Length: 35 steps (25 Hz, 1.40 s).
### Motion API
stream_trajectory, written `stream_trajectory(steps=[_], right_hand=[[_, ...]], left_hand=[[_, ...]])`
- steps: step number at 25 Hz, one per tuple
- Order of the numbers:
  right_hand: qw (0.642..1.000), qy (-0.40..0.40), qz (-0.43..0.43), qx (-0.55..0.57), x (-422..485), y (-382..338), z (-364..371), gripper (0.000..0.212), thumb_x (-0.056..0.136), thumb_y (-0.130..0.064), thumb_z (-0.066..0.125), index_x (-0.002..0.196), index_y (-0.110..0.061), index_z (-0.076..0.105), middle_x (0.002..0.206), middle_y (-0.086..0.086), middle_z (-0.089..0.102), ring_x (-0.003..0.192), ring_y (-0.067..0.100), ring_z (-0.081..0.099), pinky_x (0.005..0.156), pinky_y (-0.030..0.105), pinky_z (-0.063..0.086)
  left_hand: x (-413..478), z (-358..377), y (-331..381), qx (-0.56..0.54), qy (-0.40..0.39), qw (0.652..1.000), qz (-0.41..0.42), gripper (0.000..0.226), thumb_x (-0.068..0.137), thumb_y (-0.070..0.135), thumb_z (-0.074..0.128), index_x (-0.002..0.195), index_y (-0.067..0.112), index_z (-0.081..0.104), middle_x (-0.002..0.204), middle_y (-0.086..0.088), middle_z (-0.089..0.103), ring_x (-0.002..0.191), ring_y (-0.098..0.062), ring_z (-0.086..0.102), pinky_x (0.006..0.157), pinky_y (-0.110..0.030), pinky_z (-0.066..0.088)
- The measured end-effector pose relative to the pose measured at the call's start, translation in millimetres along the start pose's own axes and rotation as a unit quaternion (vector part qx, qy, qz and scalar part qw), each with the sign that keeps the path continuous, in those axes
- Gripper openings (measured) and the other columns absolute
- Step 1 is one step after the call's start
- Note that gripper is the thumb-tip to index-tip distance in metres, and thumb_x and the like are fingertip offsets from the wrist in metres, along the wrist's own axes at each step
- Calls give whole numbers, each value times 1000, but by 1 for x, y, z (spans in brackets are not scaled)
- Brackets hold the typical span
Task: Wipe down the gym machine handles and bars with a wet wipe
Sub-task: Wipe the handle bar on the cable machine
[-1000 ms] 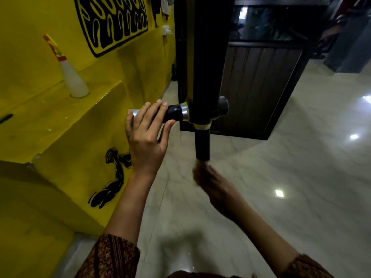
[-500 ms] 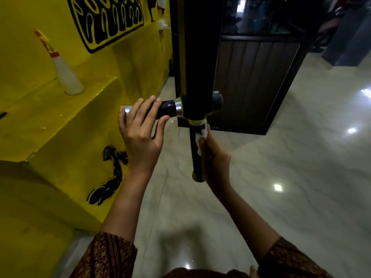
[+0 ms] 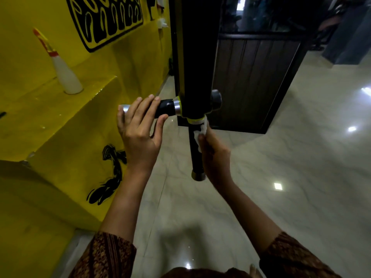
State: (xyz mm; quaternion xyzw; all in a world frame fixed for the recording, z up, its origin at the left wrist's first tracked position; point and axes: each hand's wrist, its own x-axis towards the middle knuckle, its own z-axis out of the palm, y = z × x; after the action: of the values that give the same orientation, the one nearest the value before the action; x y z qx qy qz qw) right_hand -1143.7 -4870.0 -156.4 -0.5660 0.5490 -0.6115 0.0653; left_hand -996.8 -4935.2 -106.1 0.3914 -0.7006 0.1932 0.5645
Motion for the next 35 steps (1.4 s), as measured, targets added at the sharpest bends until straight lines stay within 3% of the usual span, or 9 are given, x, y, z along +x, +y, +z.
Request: stream_trajectory(steps=[3,7,10,15,21,26,28,32,35], right_hand=[[999,-23,-38,-28,-42,19,-1,48,89,-19,48,132,3,45,121,24,60,107,16,59,91,18,49],[989,-58,-93,-104,-107,45,-20,66,86,-12,51,144,-30,27,128,20,52,103,18,61,84,22,54],[966,-78,-226,-101,-93,27,-26,58,92,-4,51,144,-18,29,144,9,38,124,23,50,91,29,52],[897,-140,-320,-270,6,9,-8,62,75,10,58,132,-1,36,142,15,29,140,24,12,119,34,9],[836,-230,-374,-329,-70,52,-20,26,95,-8,44,120,-1,45,120,21,60,131,32,35,107,45,37],[887,-169,-325,-282,-29,19,-23,35,92,-6,43,127,0,43,135,20,43,137,28,24,116,37,20],[873,-155,-318,-337,5,2,-13,38,86,-5,45,121,5,52,132,24,47,135,32,26,118,37,10],[850,-190,-328,-367,-13,15,-2,51,101,-8,16,103,2,65,118,22,61,131,33,40,115,44,19],[853,-226,-345,-321,-53,44,-21,32,97,-5,34,115,6,58,124,23,57,131,30,36,114,38,24]], left_hand=[[0,0,0,6,-2,1000,0,34,92,30,55,117,7,64,119,-8,64,117,-17,47,113,-26,7],[0,3,-1,8,4,1000,0,34,92,30,55,117,8,64,118,-7,64,117,-17,47,113,-26,6],[-1,2,-1,10,3,1000,2,34,92,30,55,117,8,64,119,-7,64,117,-17,47,113,-27,6],[0,0,-2,13,-8,1000,6,35,92,30,55,118,9,63,120,-7,64,118,-17,46,113,-27,6],[-1,0,-5,28,-15,999,15,34,91,28,59,120,10,62,122,-6,63,119,-17,46,113,-28,7],[-1,2,-5,23,-12,1000,9,34,90,27,61,119,9,63,121,-6,63,119,-17,46,113,-28,8],[-1,1,-4,24,-15,1000,6,34,91,28,59,119,9,62,121,-6,63,119,-17,45,114,-28,7],[-1,-2,-4,37,-27,999,23,35,91,28,59,121,10,60,123,-7,62,120,-17,45,114,-28,6],[0,-4,-5,40,-32,998,32,35,92,28,57,123,10,59,124,-6,61,121,-18,45,114,-28,7]])
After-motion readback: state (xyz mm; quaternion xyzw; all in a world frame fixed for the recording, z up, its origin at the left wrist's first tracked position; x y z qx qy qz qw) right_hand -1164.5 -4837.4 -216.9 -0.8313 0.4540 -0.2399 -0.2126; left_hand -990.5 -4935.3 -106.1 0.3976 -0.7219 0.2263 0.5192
